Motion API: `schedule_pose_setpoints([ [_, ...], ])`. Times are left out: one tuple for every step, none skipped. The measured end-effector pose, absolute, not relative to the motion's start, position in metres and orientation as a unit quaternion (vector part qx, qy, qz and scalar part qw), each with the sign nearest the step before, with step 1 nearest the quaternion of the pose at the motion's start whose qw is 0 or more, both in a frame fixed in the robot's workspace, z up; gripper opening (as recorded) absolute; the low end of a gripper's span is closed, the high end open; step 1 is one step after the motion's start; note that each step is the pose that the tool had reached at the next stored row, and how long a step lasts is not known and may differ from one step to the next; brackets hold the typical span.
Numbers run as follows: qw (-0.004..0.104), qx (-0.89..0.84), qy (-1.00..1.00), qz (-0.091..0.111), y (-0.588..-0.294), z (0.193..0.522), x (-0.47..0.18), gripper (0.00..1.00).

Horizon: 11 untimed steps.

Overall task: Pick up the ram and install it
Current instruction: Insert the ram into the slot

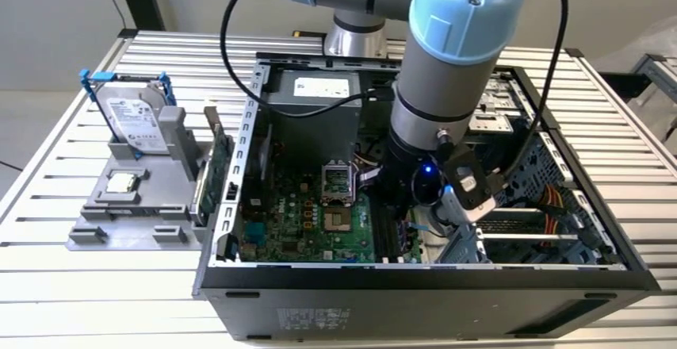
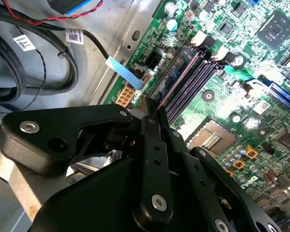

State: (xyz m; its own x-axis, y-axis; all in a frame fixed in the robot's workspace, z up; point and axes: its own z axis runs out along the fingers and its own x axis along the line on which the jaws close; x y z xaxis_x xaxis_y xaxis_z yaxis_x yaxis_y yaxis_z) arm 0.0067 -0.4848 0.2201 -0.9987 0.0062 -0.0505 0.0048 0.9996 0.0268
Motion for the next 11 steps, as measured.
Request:
schedule_pose_setpoints([
  [0.025,0.003,1.000,0.013,-0.4848,0.2198,0.0067,0.00],
  [0.025,0.003,1.000,0.013,-0.4848,0.2192,0.0067,0.00],
  [0.025,0.004,1.000,0.013,-0.4847,0.2186,0.0067,0.00],
  [0.025,0.004,1.000,0.013,-0.4846,0.2182,0.0067,0.00],
  [0.025,0.004,1.000,0.013,-0.4845,0.2180,0.0067,0.00],
  [0.025,0.004,1.000,0.013,-0.4844,0.2178,0.0067,0.00],
  [0.025,0.004,1.000,0.013,-0.4842,0.2177,0.0065,0.00],
  [0.025,0.004,1.000,0.013,-0.4838,0.2178,0.0062,0.00],
  [0.025,0.004,1.000,0.013,-0.4837,0.2179,0.0058,0.00],
  [0.025,0.004,1.000,0.013,-0.4837,0.2179,0.0055,0.00],
  [0.025,0.004,1.000,0.013,-0.4837,0.2179,0.0055,0.00],
])
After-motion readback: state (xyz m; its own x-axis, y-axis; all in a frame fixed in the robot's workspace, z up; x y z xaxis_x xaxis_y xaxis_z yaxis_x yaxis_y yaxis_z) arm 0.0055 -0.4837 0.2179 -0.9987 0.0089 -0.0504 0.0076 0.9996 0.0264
